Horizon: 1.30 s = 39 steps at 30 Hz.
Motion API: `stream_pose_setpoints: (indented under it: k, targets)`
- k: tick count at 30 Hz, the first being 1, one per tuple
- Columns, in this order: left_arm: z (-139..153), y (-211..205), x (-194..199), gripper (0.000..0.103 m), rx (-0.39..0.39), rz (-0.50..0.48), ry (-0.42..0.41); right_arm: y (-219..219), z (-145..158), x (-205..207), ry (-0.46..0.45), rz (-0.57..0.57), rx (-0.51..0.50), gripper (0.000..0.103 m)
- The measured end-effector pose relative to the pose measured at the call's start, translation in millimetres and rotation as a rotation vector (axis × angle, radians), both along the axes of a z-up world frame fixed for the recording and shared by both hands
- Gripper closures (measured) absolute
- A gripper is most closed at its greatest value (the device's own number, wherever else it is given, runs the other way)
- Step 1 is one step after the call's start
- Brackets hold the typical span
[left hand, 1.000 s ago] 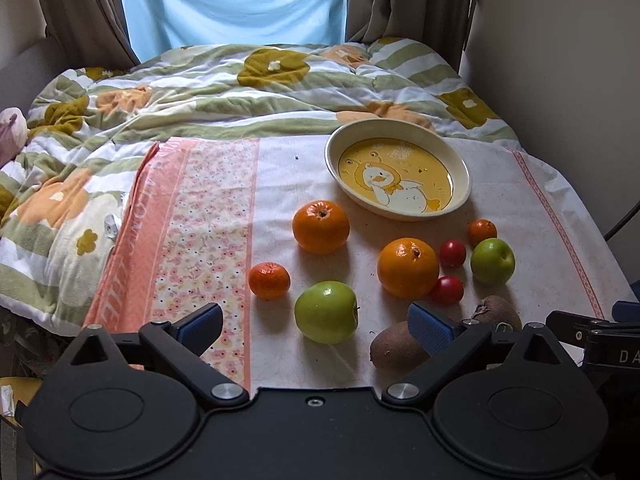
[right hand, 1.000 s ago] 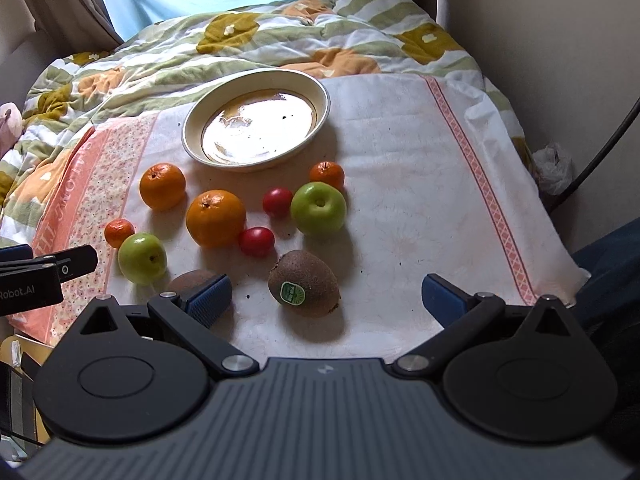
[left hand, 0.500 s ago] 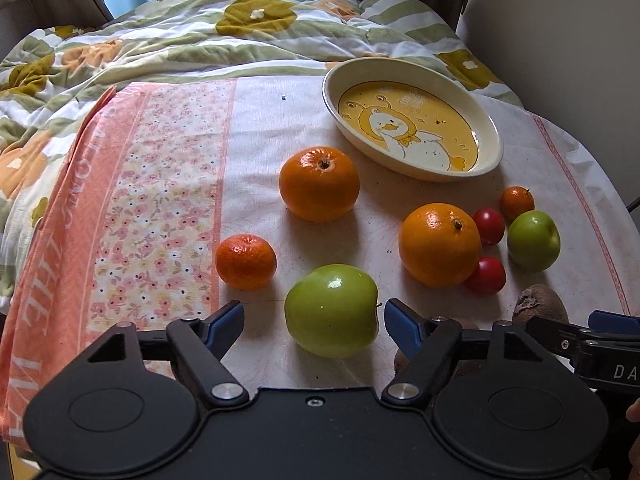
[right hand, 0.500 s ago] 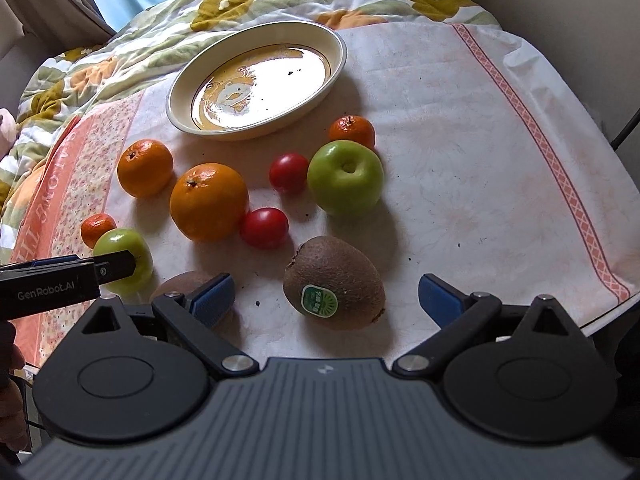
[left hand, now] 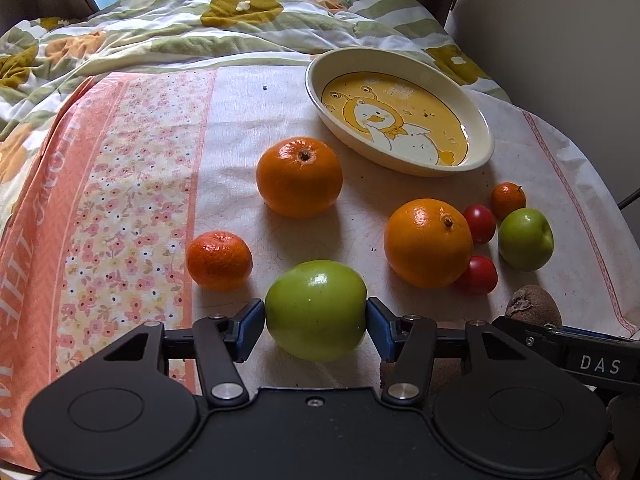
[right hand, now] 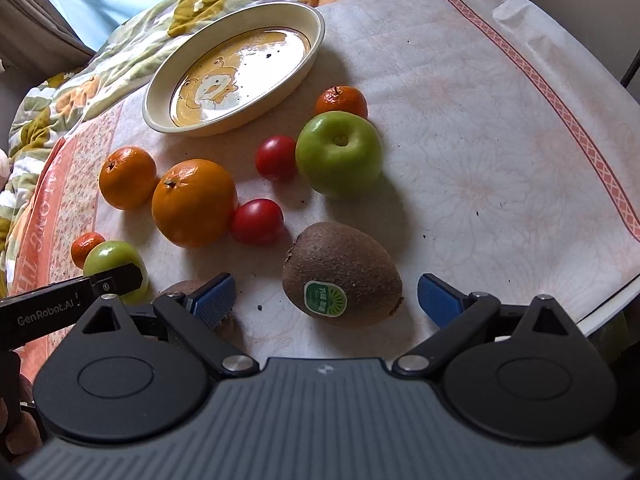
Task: Organize fruits
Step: 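Grasp the green apple with the left tool while the right tool grasps the kiwi, then carry the green apple and kiwi toward the white bowl with both tools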
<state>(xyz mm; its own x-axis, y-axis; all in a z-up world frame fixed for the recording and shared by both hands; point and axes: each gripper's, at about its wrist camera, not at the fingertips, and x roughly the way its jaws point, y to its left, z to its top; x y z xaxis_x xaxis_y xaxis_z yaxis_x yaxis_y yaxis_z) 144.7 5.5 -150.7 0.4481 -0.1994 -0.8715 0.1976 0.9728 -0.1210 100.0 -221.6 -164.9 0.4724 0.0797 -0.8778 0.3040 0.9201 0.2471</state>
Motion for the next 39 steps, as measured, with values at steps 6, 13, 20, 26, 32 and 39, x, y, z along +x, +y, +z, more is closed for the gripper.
stream_pose_setpoints:
  k: [6,13,20,26,32,39]
  targets:
    - [0.1,-0.1,-1.1,0.044,0.003,0.001,-0.009,-1.3,-3.7,1.5,0.002,-0.004,0.002,0.0]
    - [3.4,-0.2,-7.8,0.044,0.013,0.006,-0.021,1.2,-2.1,3.0,-0.015,-0.012,-0.024,0.012]
    - [6.2,-0.1,-10.8,0.044,0.011,0.01,-0.026,1.9,-1.0,-1.4,-0.02,0.001,-0.064,0.025]
    - [8.9,1.6,-12.8,0.044,0.007,0.012,-0.032,-0.1,2.9,-4.0,-0.032,-0.001,-0.055,0.025]
    - [18.3,5.2,-16.8,0.044,-0.006,0.011,-0.052,-2.3,14.6,-7.7,-0.057,-0.008,-0.061,0.025]
    - [52.4,5.5,-21.3,0.044,-0.031,-0.002,-0.111,-2.1,45.9,-9.1,-0.101,-0.009,-0.074,0.025]
